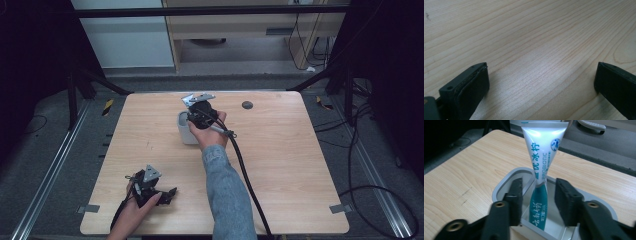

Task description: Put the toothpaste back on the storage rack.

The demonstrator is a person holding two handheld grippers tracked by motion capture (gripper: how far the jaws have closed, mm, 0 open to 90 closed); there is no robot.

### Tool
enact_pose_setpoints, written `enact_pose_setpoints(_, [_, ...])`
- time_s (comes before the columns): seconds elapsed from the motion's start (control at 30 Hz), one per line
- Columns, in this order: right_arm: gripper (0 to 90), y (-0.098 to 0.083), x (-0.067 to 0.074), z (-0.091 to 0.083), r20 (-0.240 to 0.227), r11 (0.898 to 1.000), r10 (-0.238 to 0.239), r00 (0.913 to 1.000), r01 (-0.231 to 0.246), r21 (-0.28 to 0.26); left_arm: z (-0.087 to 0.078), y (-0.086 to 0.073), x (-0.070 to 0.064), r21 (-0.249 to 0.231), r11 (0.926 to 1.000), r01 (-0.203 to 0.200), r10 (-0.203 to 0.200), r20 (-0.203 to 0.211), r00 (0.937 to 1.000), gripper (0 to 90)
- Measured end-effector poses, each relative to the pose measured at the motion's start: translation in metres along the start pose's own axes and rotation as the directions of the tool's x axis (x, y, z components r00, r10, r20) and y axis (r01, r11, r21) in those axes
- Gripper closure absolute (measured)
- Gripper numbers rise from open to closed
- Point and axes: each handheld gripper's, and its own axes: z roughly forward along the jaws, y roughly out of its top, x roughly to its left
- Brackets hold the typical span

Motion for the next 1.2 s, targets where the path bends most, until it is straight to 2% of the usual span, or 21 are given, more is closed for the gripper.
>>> enact_pose_setpoints(0.1, [44.1,-0.002,-0.003,-0.005,0.017,1.000,-0.002,0.9998,0.002,-0.004,0.000,0.000,0.000,0.000,1.0000,0.000,0.000,0.000,1.0000,0.0])
enact_pose_setpoints(0.2, [35.6,-0.006,-0.008,-0.011,0.009,1.000,0.003,1.0000,-0.003,0.002,0.000,0.000,0.000,0.000,1.0000,0.000,0.000,0.000,1.0000,0.0])
enact_pose_setpoints(0.3, [26.6,-0.008,-0.014,-0.018,0.006,1.000,-0.016,0.9999,0.016,0.018,0.000,0.000,0.000,-0.001,1.0000,0.000,0.000,0.000,1.0000,0.0])
enact_pose_setpoints(0.4, [21.7,-0.009,-0.020,-0.023,-0.029,0.999,-0.011,0.9995,0.012,0.036,0.000,0.000,0.000,-0.001,1.0000,0.001,-0.001,0.000,1.0000,0.0])
enact_pose_setpoints(0.43, [21.6,-0.009,-0.020,-0.026,-0.025,0.999,-0.009,0.9996,0.010,0.042,0.000,0.000,0.000,-0.001,1.0000,0.001,-0.001,-0.001,1.0000,0.0])
enact_pose_setpoints(0.57, [15.4,-0.008,-0.024,-0.036,-0.062,1.000,-0.006,0.9981,0.008,0.026,0.000,0.000,-0.001,-0.002,1.0000,0.002,-0.002,-0.002,1.0000,0.0])
enact_pose_setpoints(0.63, [10.5,-0.009,-0.025,-0.040,-0.058,0.999,-0.021,0.9981,0.024,0.043,0.000,0.000,-0.001,-0.001,1.0000,0.002,-0.002,-0.002,1.0000,0.0])
enact_pose_setpoints(0.73, [8.6,-0.014,-0.029,-0.046,-0.040,0.998,-0.043,0.9982,0.045,0.050,0.000,0.000,-0.001,-0.002,1.0000,0.003,-0.003,-0.002,1.0000,0.0])
enact_pose_setpoints(0.97, [10.9,-0.034,-0.055,-0.062,-0.015,0.998,0.000,0.9999,0.001,0.061,0.001,0.001,-0.001,-0.003,1.0000,0.003,-0.003,-0.003,1.0000,0.0])
enact_pose_setpoints(1.2, [12.1,-0.052,-0.077,-0.077,0.036,0.998,-0.021,0.9991,0.018,0.064,0.001,0.001,-0.001,-0.004,1.0000,0.007,-0.007,-0.003,1.0000,0.0])
